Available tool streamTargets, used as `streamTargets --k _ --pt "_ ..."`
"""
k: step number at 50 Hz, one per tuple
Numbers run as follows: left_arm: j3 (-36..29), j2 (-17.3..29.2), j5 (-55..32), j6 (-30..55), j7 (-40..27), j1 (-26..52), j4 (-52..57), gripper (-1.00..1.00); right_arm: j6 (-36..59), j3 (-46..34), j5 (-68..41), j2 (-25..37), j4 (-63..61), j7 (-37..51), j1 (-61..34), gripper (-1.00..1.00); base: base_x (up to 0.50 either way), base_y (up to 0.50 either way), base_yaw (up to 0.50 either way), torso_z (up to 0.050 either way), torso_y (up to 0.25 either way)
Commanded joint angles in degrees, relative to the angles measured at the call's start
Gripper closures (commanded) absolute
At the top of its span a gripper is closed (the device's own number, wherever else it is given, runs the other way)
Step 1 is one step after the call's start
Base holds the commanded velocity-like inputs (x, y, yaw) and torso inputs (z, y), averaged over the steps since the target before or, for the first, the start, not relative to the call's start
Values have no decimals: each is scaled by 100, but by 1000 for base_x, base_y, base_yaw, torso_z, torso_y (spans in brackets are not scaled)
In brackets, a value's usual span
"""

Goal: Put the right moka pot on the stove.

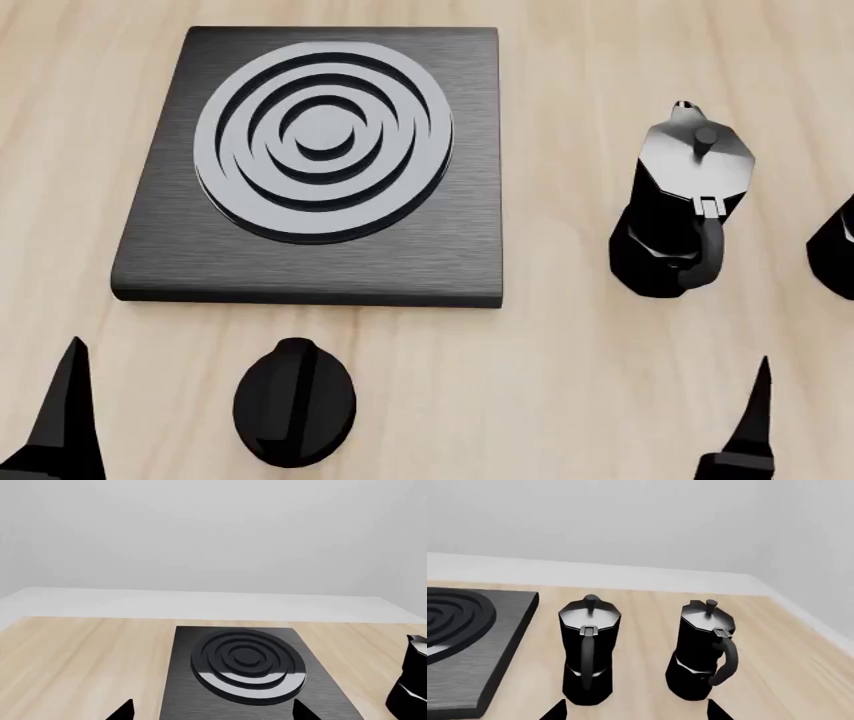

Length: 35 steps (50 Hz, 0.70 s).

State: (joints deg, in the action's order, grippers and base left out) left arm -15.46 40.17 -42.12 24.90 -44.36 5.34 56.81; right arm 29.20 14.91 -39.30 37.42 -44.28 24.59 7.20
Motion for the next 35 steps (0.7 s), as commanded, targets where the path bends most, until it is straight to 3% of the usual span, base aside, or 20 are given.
streamTargets --k 1,26,35 --pt "-35 26 -14 -29 -32 23 -22 -100 269 870 -779 408 52 -21 57 -100 0 0 0 0 0" --pt "-150 87 -72 -10 -73 107 -86 -100 660 2125 -2324 1245 961 -583 -307 -100 0 0 0 0 0" --pt "-150 120 -85 -50 -105 96 -58 -100 658 2079 -2392 1457 1435 -926 -477 -100 0 0 0 0 0"
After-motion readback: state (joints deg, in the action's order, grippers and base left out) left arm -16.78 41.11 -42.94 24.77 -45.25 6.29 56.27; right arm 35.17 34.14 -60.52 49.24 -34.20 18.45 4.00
